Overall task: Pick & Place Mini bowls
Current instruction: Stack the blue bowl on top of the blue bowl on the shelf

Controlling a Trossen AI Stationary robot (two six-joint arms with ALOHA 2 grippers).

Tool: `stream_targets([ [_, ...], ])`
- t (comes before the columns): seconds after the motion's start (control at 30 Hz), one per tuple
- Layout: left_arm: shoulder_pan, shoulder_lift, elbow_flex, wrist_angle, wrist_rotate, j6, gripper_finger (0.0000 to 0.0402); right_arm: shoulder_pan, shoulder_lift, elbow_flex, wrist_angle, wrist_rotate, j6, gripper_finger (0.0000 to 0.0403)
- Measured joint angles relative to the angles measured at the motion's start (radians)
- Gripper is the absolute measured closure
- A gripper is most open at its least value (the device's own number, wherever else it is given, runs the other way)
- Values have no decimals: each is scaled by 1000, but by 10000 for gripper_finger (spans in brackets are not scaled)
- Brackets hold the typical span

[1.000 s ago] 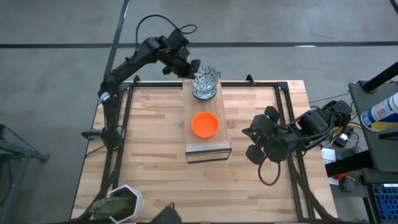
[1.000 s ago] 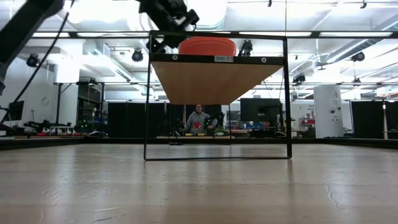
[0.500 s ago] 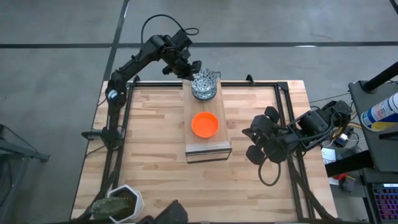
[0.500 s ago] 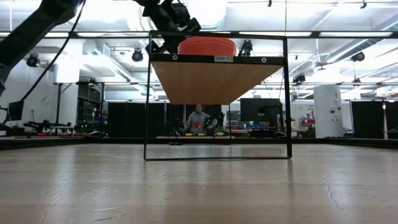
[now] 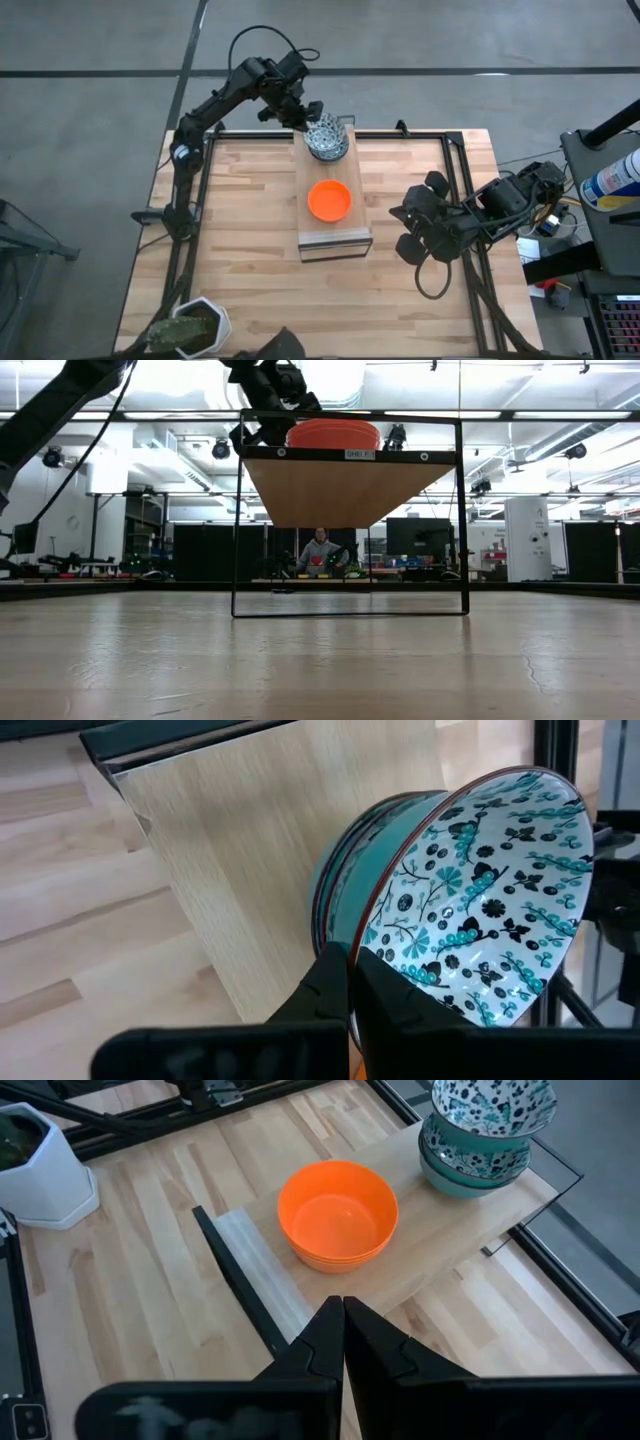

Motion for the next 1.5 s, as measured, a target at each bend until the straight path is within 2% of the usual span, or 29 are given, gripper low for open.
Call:
stream_targets([
  [0.33, -23, 0, -3, -10, -22, -11, 401, 0, 0, 0, -1, 0, -15, 394],
  [0.6, -52, 0, -49, 50, -18, -42, 401, -1, 0, 0, 0, 0, -19, 394],
  [1.27, -53, 7, -66, 51, -58, -45, 400, -1, 0, 0, 1, 0, -18, 394],
  [1.5, -52, 7, -66, 51, -57, -29, 361, -1, 0, 0, 1, 0, -19, 394],
])
